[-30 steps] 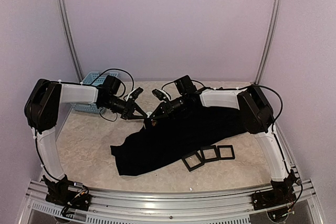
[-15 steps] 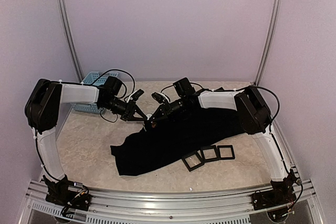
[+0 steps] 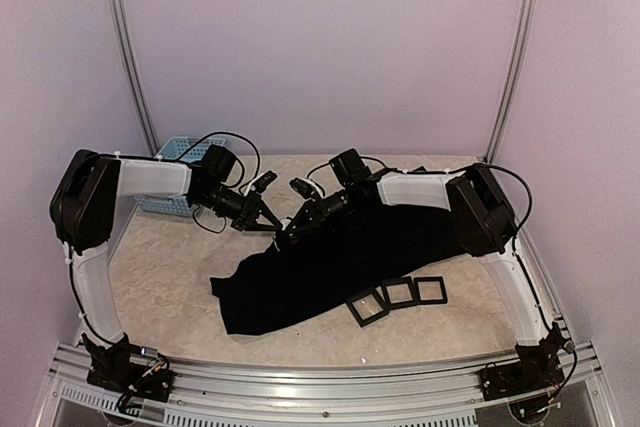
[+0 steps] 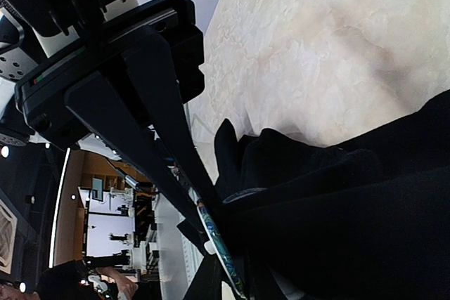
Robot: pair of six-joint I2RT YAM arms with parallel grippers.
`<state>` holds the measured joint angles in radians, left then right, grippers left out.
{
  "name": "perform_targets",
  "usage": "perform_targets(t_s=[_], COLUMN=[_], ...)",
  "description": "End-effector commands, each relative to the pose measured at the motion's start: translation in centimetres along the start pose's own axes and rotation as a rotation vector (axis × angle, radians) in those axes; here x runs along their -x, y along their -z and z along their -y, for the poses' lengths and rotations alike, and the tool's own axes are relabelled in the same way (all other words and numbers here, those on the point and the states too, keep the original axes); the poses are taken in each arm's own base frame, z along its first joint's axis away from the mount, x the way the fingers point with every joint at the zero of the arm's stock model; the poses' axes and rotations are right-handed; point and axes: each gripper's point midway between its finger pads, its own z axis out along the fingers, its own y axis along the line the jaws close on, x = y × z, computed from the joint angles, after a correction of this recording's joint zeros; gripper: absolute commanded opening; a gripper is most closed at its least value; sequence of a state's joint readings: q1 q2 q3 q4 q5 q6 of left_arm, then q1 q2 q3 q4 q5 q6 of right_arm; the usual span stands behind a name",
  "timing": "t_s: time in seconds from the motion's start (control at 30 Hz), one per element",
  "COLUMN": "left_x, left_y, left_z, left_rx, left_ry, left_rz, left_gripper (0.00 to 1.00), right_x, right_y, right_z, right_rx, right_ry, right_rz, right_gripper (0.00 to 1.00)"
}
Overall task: Remove the brooch from the garment
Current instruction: Remove the brooch from the center of the board.
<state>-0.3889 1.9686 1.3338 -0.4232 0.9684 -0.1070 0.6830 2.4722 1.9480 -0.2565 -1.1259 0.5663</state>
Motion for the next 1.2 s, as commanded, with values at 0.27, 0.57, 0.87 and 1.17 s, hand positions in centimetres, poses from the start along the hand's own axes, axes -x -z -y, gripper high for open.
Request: perform_targets(t_s=[0.27, 0.57, 0.87, 1.17], left_x=[1.0, 0.6, 1.0, 1.0], left_y=[-0.1, 0.3, 0.5, 0.5], left_z=[3.5, 3.0, 2.8, 2.8], left_rx=[-0.163, -0.154, -0.151, -0.152], left_ry=[-0.044, -0.027, -0.023, -0.021], left_rz=[0.014, 0.019, 0.029, 0.028], left_gripper=[0.00, 0.00, 0.00, 0.00], right_x=[1.1, 1.7, 1.1, 0.5], right_y=[2.1, 6.5, 5.9, 3.1], right_z=[0.4, -2.1, -3.2, -3.5], right_rx=[-0.123, -0.127, -0.072, -0.025], right_ry=[0.055, 0.154, 0.183, 0.177], right_rz=[0.120, 0.212, 0.195, 0.135], right_gripper=[0.32, 0.48, 0.51, 0.42])
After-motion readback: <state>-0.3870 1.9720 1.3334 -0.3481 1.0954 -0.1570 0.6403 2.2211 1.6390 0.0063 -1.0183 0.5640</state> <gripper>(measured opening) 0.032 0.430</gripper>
